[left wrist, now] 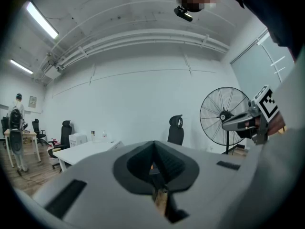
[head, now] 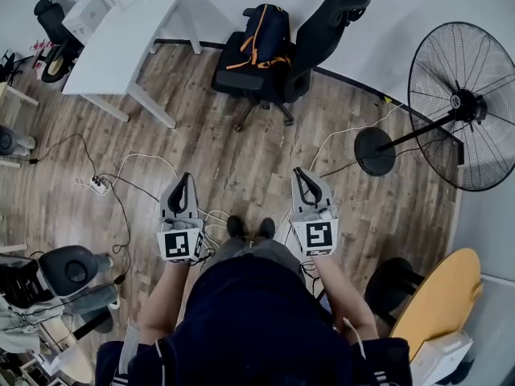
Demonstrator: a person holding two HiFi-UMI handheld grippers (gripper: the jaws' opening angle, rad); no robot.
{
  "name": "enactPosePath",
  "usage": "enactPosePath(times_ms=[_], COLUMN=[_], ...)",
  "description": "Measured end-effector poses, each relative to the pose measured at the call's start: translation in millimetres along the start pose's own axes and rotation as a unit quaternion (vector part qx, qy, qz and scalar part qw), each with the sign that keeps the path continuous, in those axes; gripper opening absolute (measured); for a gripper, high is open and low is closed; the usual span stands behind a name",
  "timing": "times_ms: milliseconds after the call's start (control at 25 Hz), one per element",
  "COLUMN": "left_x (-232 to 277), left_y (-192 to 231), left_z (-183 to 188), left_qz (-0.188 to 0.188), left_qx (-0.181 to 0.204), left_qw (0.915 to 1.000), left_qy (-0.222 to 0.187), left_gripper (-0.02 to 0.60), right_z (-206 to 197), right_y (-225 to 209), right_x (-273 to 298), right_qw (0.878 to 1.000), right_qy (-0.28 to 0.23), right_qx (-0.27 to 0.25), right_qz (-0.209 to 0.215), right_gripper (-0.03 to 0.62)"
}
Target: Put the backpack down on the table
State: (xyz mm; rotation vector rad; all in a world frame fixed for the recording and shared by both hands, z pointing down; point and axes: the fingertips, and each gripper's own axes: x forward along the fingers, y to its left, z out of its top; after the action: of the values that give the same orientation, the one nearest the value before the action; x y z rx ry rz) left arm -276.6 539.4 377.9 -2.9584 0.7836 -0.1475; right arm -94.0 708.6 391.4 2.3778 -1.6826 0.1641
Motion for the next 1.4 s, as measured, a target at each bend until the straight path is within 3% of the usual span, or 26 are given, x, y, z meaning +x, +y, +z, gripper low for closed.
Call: enactPosePath(times_ms=[200,320,520,840,1400], left_x=[-1,-1,-1,-2,10], left_y=[-1,0,2,4,28], left_z=[0,-1,0,4,12], left_qz=[-0.001,0.001,0.002,0.003,0.005], left_qx=[0.002,0.001,0.003,0.005,-0.001], left_qw=[1.0000,1.0000,1.0000,1.0000,0.9999], left_qy=[0.000,0.002,0.000,-0.001,-0.009], left_gripper=[0.003,0.003,0.003,0.003,0.003], right_z=[2,5,11,21,35], right_y=[-1,-3,-1,0,5], right_x=[-1,2,6,10,47], right_qw=[1.000,1.000,0.999,0.998,0.996], right_qy=[-0.010,-0.015,-0.018,-0.031,-0.037], right_qx=[0.008,0.008,0.009,0.013,0.021], right_qz=[0.010,0.017,0.031,0.058,0.075], right_gripper=[0.028,0.068,0.245,0.428,0.442])
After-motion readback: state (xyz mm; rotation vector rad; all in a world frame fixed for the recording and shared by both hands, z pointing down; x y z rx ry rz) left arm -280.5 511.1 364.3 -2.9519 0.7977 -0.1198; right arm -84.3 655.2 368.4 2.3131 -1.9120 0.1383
